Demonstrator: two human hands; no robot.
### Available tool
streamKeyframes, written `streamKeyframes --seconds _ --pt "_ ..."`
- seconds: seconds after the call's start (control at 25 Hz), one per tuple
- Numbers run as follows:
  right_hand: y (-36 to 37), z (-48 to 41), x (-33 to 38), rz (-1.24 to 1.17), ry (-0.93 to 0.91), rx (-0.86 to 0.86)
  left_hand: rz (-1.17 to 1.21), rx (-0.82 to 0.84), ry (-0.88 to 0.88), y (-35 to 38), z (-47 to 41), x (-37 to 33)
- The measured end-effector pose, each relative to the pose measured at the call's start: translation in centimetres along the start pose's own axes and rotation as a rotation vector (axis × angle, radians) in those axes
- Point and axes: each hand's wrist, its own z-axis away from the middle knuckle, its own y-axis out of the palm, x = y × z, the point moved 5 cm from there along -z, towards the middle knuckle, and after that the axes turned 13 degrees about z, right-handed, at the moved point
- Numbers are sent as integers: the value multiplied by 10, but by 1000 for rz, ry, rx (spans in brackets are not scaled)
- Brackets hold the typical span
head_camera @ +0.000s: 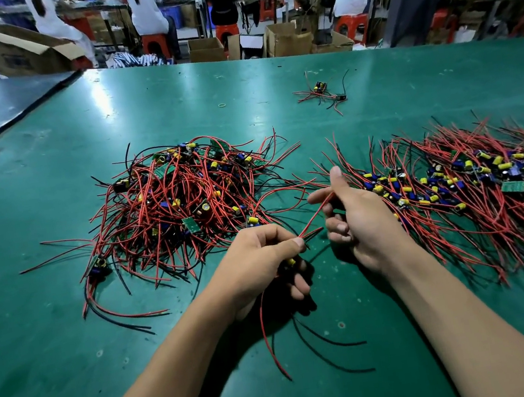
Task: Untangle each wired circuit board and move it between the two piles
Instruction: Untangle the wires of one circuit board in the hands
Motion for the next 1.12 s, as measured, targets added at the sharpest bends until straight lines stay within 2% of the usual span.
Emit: streamKeyframes --seconds 0.12,0.24,0.4,0.56,0.84,0.96,1.12 --pt "11 11 -3 177 -42 196 32 -27 20 -1 -2 2" --pt "24 26 -3 224 -70 375 58 -33 39 -1 -4 4" --pt "23 25 1 329 -149 291 38 -18 36 -1 -4 5" --pt "10 14 7 579 -263 104 40 10 20 -3 -4 2" --pt "-10 3 8 159 -166 -99 -18 56 2 -2 -2 -1" --pt "-6 0 4 69 -67 -92 -33 64 -5 -1 -1 -2" --pt "-7 1 -3 -80 102 6 -39 78 -14 2 3 -2"
